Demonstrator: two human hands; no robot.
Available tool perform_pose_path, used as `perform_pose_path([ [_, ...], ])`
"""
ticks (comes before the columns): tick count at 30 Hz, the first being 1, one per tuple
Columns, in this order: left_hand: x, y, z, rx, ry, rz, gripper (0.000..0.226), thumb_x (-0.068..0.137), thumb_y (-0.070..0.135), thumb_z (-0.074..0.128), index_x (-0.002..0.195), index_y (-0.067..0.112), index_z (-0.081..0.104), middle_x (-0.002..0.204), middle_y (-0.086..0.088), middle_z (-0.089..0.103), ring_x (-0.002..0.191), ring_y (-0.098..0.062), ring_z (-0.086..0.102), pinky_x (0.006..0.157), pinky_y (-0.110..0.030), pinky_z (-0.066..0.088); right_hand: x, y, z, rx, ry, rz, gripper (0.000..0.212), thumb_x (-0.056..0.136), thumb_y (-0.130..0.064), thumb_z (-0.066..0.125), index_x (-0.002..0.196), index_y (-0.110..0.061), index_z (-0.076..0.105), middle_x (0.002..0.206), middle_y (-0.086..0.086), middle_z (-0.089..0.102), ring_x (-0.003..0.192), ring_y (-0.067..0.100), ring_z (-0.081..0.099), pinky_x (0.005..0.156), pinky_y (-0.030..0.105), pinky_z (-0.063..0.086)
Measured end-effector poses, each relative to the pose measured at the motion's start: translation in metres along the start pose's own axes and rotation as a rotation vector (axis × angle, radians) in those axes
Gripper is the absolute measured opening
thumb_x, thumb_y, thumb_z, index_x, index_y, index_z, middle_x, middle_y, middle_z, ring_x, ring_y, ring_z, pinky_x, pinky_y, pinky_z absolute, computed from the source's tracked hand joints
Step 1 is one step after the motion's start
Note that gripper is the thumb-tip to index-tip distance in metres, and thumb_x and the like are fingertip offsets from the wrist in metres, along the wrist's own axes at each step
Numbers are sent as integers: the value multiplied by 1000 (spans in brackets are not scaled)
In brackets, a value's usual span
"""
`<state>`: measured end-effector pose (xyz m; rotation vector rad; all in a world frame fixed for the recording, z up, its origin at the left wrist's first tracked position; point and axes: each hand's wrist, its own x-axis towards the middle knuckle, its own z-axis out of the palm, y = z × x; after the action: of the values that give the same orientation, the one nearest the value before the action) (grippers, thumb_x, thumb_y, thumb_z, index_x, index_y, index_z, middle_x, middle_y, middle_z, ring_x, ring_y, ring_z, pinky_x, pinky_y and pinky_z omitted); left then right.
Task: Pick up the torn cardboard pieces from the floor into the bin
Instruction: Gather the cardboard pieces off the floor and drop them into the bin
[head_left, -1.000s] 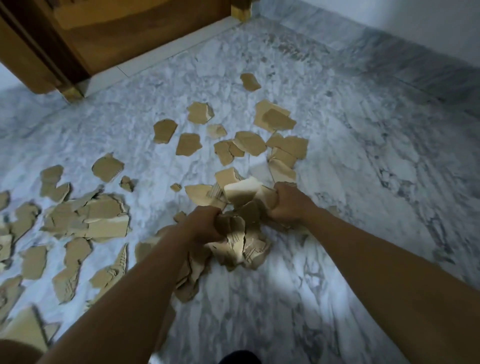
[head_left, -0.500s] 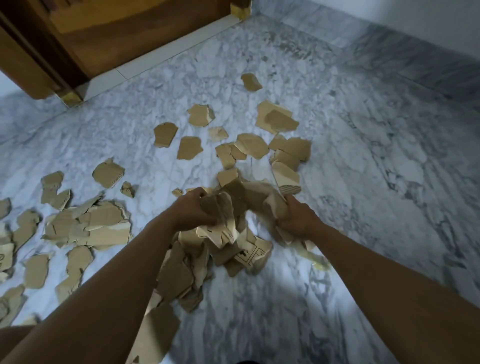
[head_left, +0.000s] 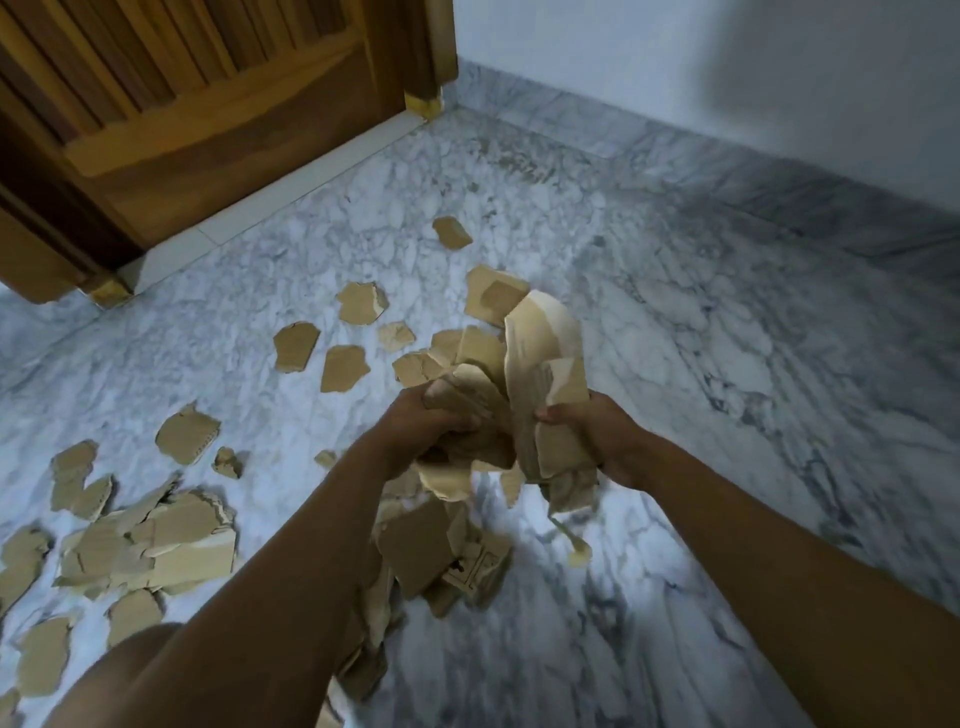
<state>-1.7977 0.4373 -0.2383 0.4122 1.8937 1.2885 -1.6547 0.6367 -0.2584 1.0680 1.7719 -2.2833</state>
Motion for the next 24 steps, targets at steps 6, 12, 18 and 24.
perform_pose_path([
  [6,17,74,65,-107,-107,49,12,73,11,71,85,9,71,76,-9,72,71,-26,69,59,-29,55,-28,-43,-27,96,171,-40,54,72,-21,81,121,-8,62,112,18,71,99,39,70,86,56,58],
  [12,36,138,131,-79,-328,87,24,89,27,65,110,15,71,102,-7,75,90,-24,72,71,-35,56,-84,-75,-93,128,443,-97,76,69,-30,88,127,-17,39,119,8,58,105,31,63,87,50,58],
  [18,32,201,243,122,-555,208,41,72,30,83,109,16,71,108,-9,74,97,-24,72,88,-45,58,-180,-79,-177,130,660,-183,61,82,-31,81,134,-18,50,120,2,65,100,18,67,74,33,59],
  [24,-20,256,371,256,-770,325,46,71,35,85,110,15,71,101,-6,76,92,-21,74,86,-43,60,-300,-62,-254,163,829,-255,54,86,-38,77,131,-29,49,125,-2,64,111,21,65,96,46,56],
])
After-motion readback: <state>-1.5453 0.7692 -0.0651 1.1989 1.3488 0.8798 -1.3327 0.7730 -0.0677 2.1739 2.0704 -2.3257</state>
